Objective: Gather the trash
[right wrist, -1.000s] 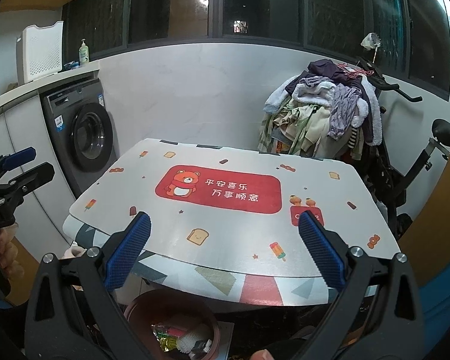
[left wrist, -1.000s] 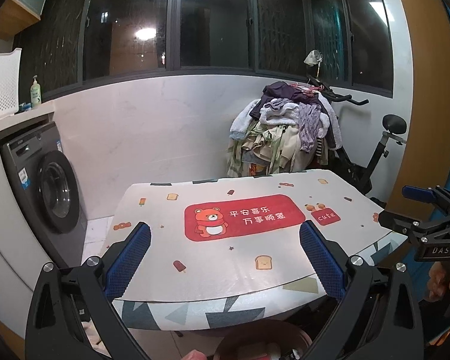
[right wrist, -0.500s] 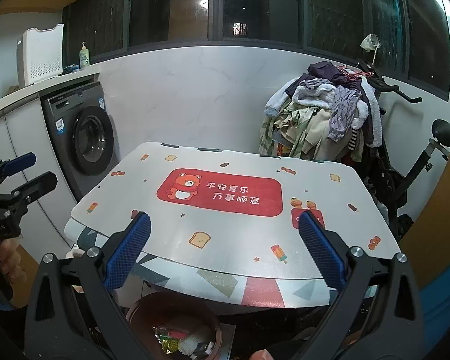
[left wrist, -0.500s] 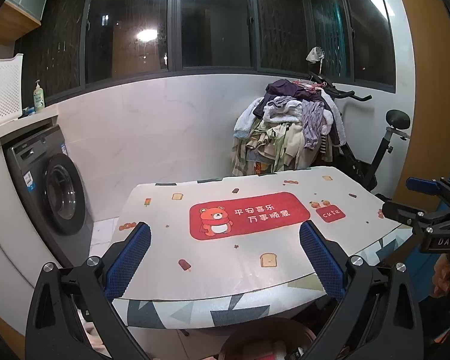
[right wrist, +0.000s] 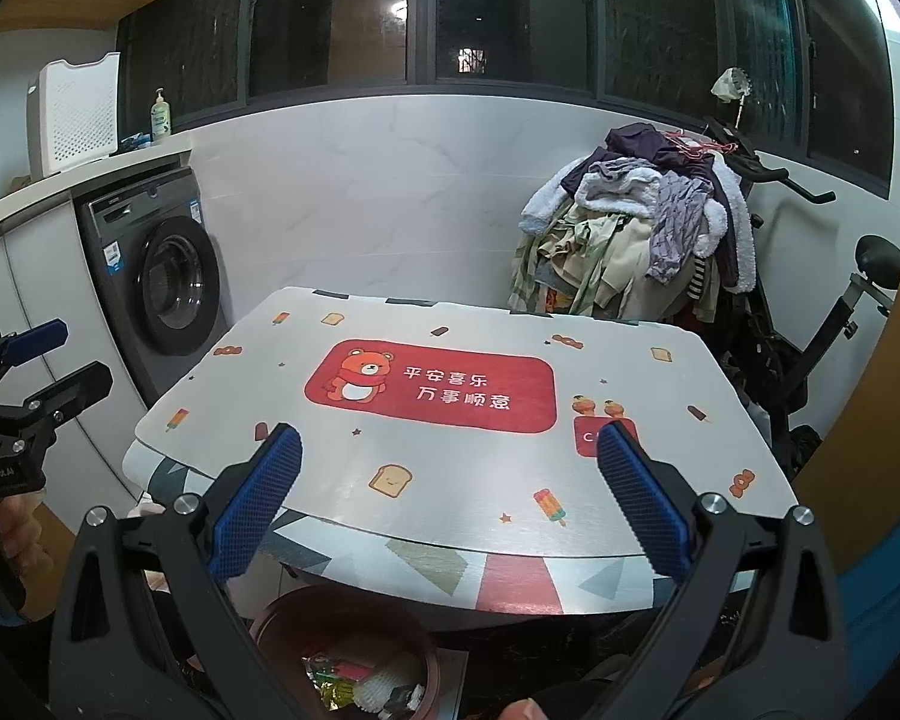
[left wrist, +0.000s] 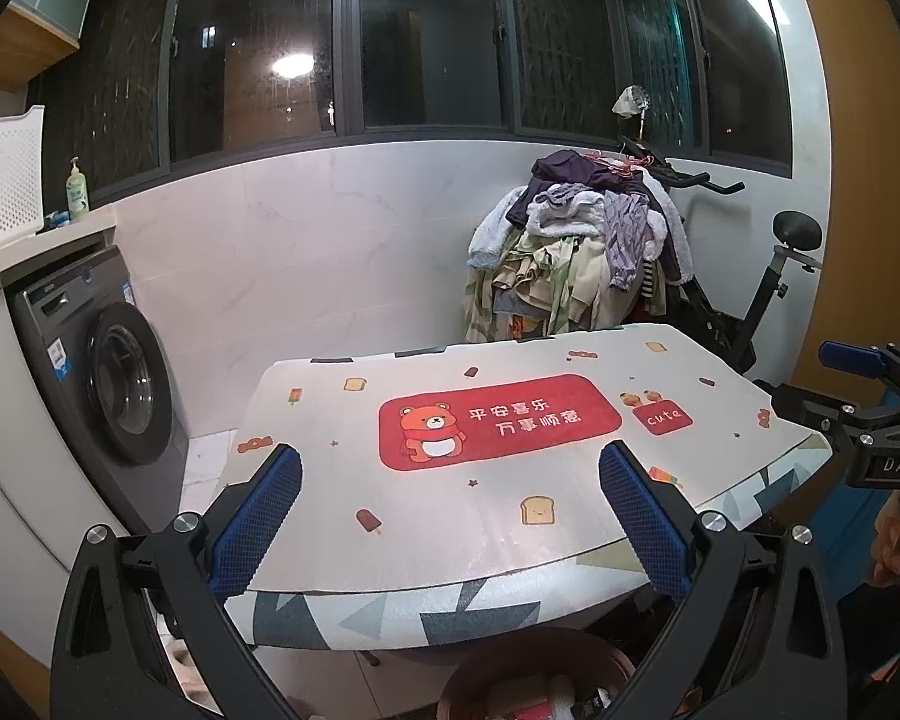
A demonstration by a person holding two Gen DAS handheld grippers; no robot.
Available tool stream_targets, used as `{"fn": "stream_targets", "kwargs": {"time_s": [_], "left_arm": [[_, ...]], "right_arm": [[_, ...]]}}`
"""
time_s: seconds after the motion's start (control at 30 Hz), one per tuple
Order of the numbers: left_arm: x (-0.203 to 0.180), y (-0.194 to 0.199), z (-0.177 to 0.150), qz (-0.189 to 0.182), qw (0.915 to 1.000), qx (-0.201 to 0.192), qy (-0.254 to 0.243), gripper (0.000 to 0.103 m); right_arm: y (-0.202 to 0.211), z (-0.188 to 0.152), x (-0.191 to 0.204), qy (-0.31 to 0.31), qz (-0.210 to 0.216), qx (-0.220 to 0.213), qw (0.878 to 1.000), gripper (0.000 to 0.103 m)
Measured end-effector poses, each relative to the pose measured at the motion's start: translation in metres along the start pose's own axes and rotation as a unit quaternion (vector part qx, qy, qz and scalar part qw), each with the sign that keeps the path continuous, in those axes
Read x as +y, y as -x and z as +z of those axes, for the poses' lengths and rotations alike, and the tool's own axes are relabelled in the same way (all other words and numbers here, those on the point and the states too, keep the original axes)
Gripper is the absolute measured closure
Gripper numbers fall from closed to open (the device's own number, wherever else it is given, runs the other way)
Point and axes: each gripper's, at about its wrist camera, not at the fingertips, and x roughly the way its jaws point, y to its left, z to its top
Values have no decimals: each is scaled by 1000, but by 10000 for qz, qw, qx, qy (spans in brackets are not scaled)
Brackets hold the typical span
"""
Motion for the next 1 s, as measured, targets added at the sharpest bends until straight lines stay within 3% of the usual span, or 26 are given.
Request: {"fn": "stream_targets", "kwargs": {"time_s": [1.0], "left_arm": [[0, 0, -3, 3, 10000, -27, -42, 6]], "right_arm": [[1, 0, -3, -47, -55, -14, 10000, 6]]}}
